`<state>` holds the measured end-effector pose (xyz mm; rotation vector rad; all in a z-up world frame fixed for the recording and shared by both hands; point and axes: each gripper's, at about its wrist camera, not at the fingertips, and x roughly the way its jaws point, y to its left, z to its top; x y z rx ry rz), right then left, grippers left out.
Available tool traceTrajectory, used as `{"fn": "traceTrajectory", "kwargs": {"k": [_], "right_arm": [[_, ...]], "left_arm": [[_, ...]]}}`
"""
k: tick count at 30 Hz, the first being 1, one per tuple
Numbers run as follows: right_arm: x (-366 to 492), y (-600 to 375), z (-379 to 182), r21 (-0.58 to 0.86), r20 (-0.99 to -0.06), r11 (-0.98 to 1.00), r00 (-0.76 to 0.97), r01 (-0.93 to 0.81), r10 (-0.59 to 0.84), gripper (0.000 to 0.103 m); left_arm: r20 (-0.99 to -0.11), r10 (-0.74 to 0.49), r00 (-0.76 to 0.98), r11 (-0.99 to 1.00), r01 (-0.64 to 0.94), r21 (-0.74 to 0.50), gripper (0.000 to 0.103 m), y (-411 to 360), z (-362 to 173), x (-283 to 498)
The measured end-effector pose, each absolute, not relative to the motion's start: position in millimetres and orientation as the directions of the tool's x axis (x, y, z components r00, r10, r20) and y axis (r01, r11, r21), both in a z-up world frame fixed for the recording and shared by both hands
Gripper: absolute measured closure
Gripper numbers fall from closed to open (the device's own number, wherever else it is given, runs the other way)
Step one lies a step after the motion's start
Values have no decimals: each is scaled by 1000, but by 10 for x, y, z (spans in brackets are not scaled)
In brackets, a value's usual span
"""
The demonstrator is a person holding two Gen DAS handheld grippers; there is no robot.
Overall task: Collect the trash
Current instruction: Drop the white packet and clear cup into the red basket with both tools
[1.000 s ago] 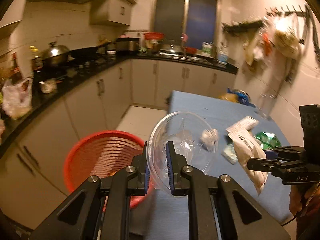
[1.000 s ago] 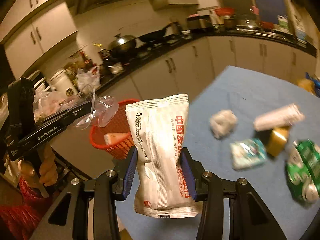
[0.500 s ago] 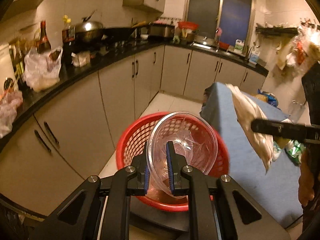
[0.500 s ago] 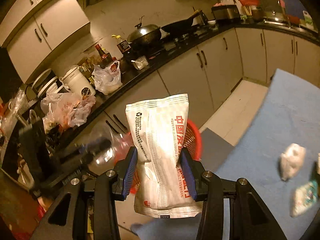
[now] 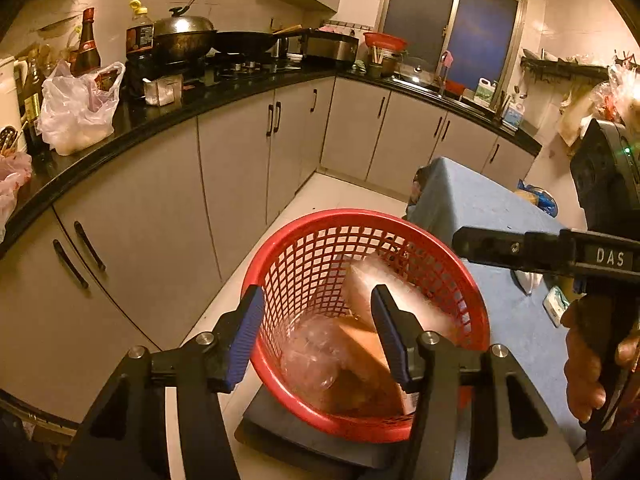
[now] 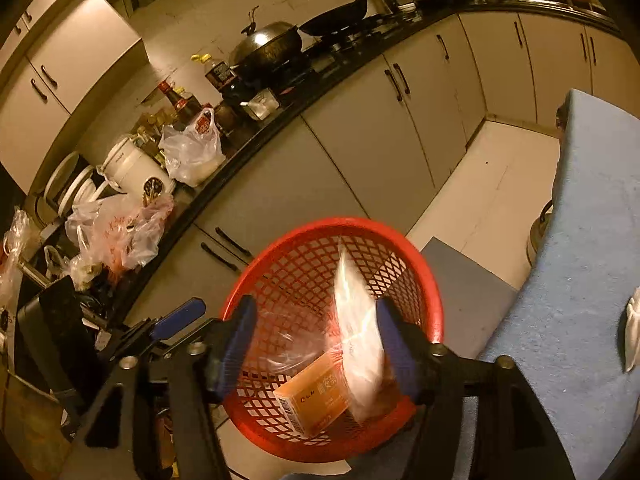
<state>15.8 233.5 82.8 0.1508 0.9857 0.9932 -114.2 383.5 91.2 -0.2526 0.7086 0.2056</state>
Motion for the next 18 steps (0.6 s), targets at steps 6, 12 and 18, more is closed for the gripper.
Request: {"fn": "traceTrajectory", "kwargs": {"k": [6, 12, 18], "right_arm": [[77, 2175, 930, 519, -608, 562, 184, -645, 773, 34], [-51, 1922, 1013, 525, -587, 550, 191, -650, 786, 34], [-174, 1585, 1019, 542, -573, 551, 201, -634, 795, 34]], "left_arm": [[-653, 91, 752, 953, -257, -163, 49, 3737, 987, -1195], [-635, 83, 768, 957, -239, -163, 49, 3568, 1109, -1291], [-613, 77, 786, 965, -213, -152, 46, 3351, 1225, -1401]]}}
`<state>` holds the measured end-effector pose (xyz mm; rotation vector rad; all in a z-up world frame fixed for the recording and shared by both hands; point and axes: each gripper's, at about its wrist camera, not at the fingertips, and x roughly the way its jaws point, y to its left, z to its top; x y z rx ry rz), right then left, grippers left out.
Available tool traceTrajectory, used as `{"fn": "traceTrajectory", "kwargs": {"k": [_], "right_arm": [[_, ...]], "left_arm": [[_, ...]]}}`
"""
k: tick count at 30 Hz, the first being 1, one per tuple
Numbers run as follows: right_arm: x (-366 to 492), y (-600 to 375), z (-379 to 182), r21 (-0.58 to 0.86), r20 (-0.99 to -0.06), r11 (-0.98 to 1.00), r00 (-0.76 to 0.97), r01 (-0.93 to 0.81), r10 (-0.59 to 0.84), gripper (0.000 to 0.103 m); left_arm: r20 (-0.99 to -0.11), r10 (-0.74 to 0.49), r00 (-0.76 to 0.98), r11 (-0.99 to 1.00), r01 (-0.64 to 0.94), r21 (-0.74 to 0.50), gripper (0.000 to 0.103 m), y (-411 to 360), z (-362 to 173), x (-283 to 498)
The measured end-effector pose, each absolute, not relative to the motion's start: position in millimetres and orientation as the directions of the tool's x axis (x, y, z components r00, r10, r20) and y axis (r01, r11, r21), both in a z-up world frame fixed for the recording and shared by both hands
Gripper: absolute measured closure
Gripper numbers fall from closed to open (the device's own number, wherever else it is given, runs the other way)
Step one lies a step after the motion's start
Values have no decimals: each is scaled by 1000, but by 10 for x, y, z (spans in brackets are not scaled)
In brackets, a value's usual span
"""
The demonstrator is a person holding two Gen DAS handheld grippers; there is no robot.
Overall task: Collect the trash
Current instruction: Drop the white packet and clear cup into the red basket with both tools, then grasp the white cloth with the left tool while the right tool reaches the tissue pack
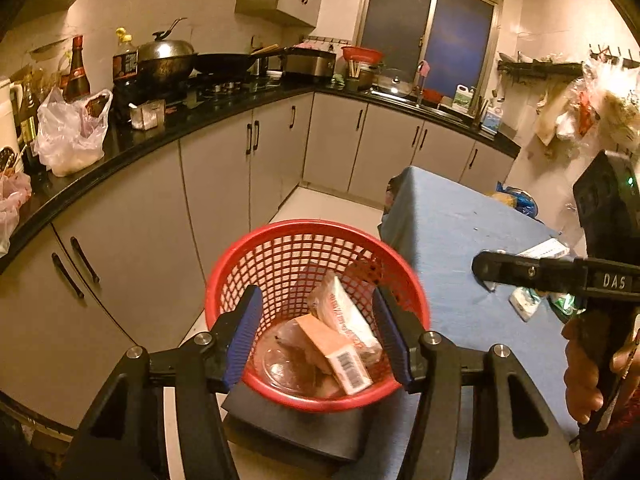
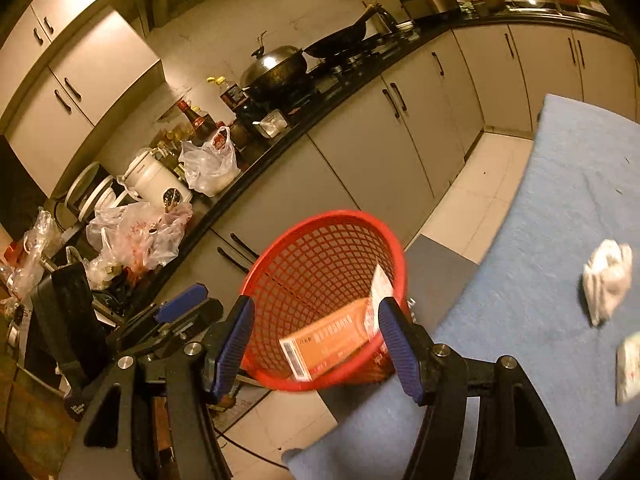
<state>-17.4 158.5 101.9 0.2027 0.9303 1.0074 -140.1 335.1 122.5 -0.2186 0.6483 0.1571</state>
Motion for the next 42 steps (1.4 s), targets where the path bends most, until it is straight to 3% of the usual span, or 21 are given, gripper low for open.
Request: {"fn": "traceTrajectory", "kwargs": {"k": [14, 21, 27, 37, 42], "right_arm": [[-350, 446, 860, 603, -526, 586, 283, -542, 802, 34], [-324, -282, 734, 648, -504, 625, 370, -435, 780, 34], [-197, -781, 533, 593, -583, 728, 441, -343, 682, 34], [395, -1059, 100, 539, -721, 827, 418, -163, 552, 31], [637, -1038, 7, 532, -735, 836, 418, -131, 534, 30]], "left_arm": [[-604, -56, 795, 985, -55, -163, 45, 2481, 1266, -1350], [-643, -158, 749, 983, 55, -177, 45, 1845, 1059, -1053], [-686, -204, 698, 978, 112, -176, 45, 1423, 844, -737], [-743, -236, 626, 972, 148, -184, 45, 1118, 502, -332], [-760, -233, 607, 972, 139, -187, 43, 1175, 451, -197]]}}
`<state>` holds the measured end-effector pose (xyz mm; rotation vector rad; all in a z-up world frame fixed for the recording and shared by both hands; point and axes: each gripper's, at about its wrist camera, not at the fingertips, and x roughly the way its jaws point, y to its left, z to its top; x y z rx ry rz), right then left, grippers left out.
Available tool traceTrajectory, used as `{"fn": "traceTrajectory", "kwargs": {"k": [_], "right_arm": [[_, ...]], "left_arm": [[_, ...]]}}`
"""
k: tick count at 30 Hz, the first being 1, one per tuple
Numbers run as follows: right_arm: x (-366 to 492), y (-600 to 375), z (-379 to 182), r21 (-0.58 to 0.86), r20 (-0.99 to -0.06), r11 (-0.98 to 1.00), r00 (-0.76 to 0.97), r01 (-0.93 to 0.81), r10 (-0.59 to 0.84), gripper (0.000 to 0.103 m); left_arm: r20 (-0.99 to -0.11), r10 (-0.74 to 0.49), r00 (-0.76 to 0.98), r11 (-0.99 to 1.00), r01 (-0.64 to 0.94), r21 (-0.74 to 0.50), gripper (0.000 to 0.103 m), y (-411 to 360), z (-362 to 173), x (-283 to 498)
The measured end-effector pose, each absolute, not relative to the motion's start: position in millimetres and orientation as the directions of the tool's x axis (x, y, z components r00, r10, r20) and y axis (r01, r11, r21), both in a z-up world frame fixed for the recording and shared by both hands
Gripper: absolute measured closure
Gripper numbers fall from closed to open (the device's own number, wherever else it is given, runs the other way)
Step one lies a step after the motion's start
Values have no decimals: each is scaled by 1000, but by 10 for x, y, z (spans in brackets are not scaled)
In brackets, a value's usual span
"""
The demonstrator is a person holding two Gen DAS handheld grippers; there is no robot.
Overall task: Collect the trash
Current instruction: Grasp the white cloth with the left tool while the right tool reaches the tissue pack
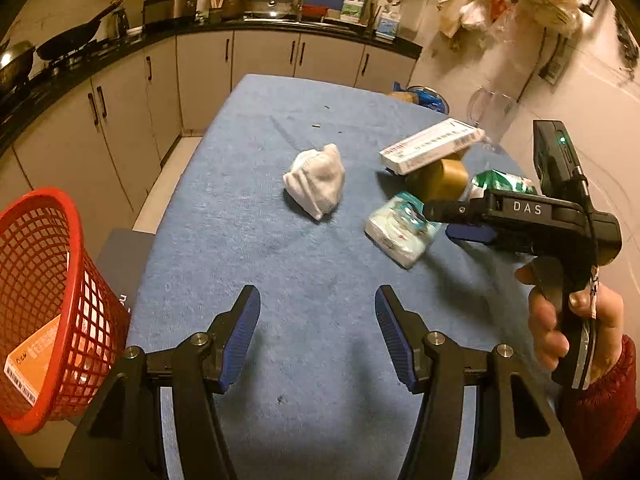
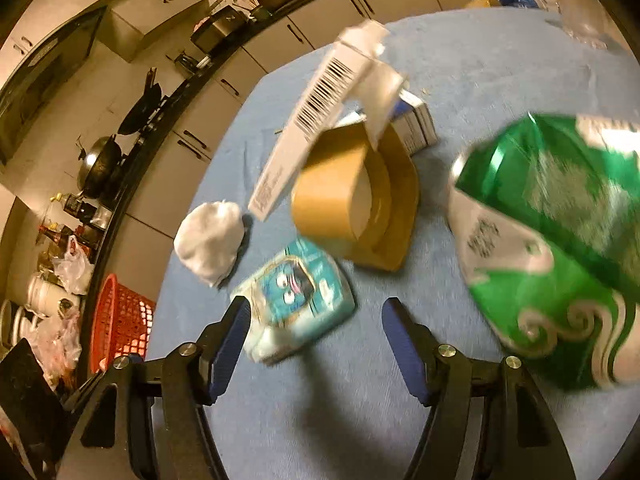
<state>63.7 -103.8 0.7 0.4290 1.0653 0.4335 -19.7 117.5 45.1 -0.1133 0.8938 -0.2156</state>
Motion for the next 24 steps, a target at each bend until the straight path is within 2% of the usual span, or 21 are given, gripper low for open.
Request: {"fn": "traceTrajectory", "kwargs": {"k": [3, 10, 14, 17, 19, 20, 21, 22, 24], "right_arm": [[694, -904, 16, 522, -746, 842, 408, -131, 526, 22], [781, -402, 55, 262, -835, 935, 429, -241, 345, 18], [725, -241, 26, 124, -852, 939, 452, -320, 266, 16], [645, -309, 34, 118, -835, 927, 469, -355, 286, 28], [599, -469, 60, 180, -826, 917, 451, -357, 338, 47], [589, -500, 66, 210, -818, 910, 445, -357, 363, 51], [564, -575, 74, 252, -805, 899, 437, -359, 401, 62], [529, -627, 75, 280, -795, 891, 434, -357, 423, 69], [450, -783, 89, 352, -766, 868, 425, -351, 483, 75]], "left_arm": [[-755, -239, 611, 971, 126, -205, 42, 1236, 490, -126], [-732, -231, 641, 971, 104, -215, 41, 1386, 633, -134], [-727, -220, 650, 972, 82, -221, 38, 1443, 713, -87], [-728, -224, 648, 970, 73, -234, 35, 1428, 766, 8], [-727, -229, 647, 968, 75, -239, 32, 1375, 788, 103], [-730, -229, 644, 968, 70, -242, 32, 1357, 781, 159], [-733, -234, 638, 965, 62, -254, 32, 1330, 771, 241], [-735, -243, 633, 962, 63, -264, 32, 1298, 758, 316], [-751, -232, 618, 965, 51, -257, 32, 1226, 718, 488]]}}
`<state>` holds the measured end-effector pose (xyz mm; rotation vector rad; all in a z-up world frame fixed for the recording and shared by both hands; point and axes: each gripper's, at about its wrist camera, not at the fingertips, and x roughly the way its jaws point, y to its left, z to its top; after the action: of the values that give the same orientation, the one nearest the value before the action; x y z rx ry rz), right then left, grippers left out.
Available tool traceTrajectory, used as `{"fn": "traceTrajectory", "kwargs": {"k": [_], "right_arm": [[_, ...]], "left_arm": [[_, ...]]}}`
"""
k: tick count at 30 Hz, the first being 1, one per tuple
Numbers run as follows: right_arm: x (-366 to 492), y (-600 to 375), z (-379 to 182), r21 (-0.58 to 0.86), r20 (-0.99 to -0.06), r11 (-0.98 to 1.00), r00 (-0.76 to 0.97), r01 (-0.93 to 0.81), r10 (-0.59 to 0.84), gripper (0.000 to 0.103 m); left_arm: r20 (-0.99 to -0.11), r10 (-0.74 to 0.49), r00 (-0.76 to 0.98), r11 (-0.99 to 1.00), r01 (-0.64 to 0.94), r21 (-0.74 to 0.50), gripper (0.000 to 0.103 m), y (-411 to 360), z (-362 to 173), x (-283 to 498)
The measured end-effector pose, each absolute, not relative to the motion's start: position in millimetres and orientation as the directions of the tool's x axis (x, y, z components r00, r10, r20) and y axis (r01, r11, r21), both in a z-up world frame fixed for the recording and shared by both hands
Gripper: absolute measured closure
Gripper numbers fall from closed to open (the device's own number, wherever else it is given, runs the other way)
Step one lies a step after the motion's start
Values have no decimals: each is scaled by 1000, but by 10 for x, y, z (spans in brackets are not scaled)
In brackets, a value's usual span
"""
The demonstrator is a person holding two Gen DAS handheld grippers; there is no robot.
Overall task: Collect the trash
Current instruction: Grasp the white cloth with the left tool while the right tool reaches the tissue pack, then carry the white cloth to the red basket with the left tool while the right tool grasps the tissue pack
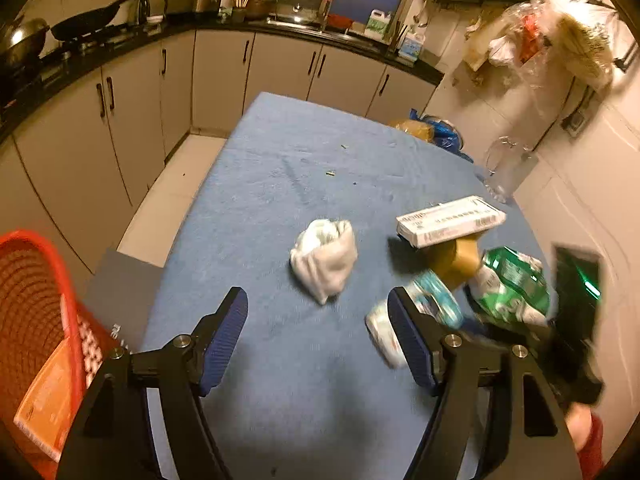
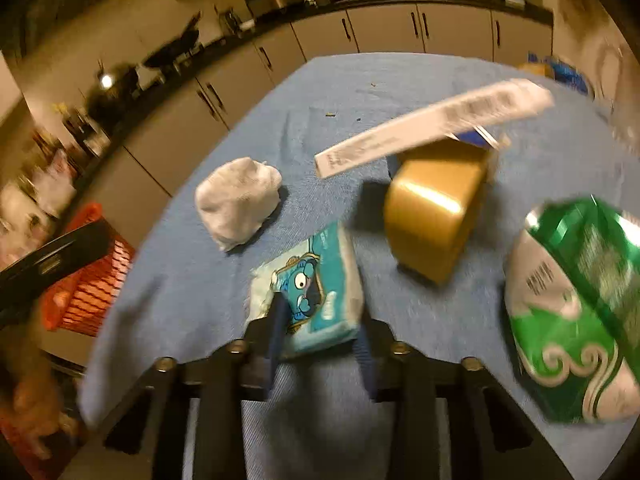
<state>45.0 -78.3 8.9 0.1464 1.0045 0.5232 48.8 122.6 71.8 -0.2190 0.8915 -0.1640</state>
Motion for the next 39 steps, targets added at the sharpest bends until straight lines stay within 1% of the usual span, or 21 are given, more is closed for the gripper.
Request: {"fn": "traceTrajectory", "kwargs": {"k": [3, 6, 9, 10, 11, 12, 13, 14, 15, 16, 20, 24, 27, 31, 34, 35, 39], "right_arm": [[318, -893, 97, 396, -740, 856, 437, -332, 511, 78], [225, -1057, 97, 439, -713, 842, 449, -312, 538, 82], [150, -1224, 72, 493, -685, 821, 453, -287, 570, 83], [125, -1241, 68, 499, -682, 819, 454, -284, 573, 83], [103, -1263, 58, 507, -678, 815, 453, -281, 579, 83], [84, -1297, 42, 520, -672, 809, 455, -274, 585, 83], [78, -1310, 36, 526, -668, 806, 456, -270, 588, 83], [75, -1314, 25, 532, -666, 803, 453, -268, 593, 83], [68, -1321, 14, 542, -661, 797, 451, -266, 599, 83], [58, -1325, 13, 548, -656, 793, 452, -265, 605, 83], [66, -1307, 53, 556, -641, 782, 454, -281, 619, 83], [26, -1173, 100, 553, -630, 774, 453, -309, 631, 83], [-19, -1000, 139, 554, -624, 763, 440, -334, 646, 83], [-127, -763, 239, 556, -607, 738, 420, -382, 675, 83], [-174, -619, 296, 549, -600, 728, 413, -410, 685, 83], [-188, -558, 311, 533, -611, 740, 418, -411, 672, 83], [-206, -465, 332, 546, -606, 731, 409, -410, 682, 83]], "left_arm": [[-768, -257, 587, 959, 57, -277, 32, 1116, 650, 722], [-791, -231, 566, 965, 28, -262, 32, 1010, 542, 944], [-822, -191, 536, 973, -5, -230, 32, 905, 375, 1118], [-826, -197, 528, 972, -5, -235, 33, 880, 324, 1160], [-833, -192, 519, 972, -14, -233, 41, 859, 256, 1205], [-843, -176, 508, 975, -27, -220, 52, 847, 190, 1239], [-845, -173, 506, 976, -30, -217, 53, 840, 141, 1251], [-837, -170, 520, 976, -28, -215, 56, 841, 133, 1240], [-830, -154, 536, 980, -22, -196, 63, 823, 146, 1207], [-825, -143, 546, 983, -15, -181, 66, 799, 165, 1171], [-787, -121, 604, 990, 16, -140, 67, 737, 368, 860], [-747, -113, 656, 991, 24, -129, 67, 848, 625, 433], [-712, -123, 691, 989, 27, -144, 67, 982, 826, 120], [-678, -106, 728, 989, 8, -146, 67, 1235, 1044, -232], [-661, -101, 743, 987, -6, -158, 67, 1430, 1165, -402], [-660, -100, 744, 986, -13, -164, 67, 1495, 1192, -439], [-643, -80, 761, 985, -38, -168, 67, 1699, 1290, -606]]}}
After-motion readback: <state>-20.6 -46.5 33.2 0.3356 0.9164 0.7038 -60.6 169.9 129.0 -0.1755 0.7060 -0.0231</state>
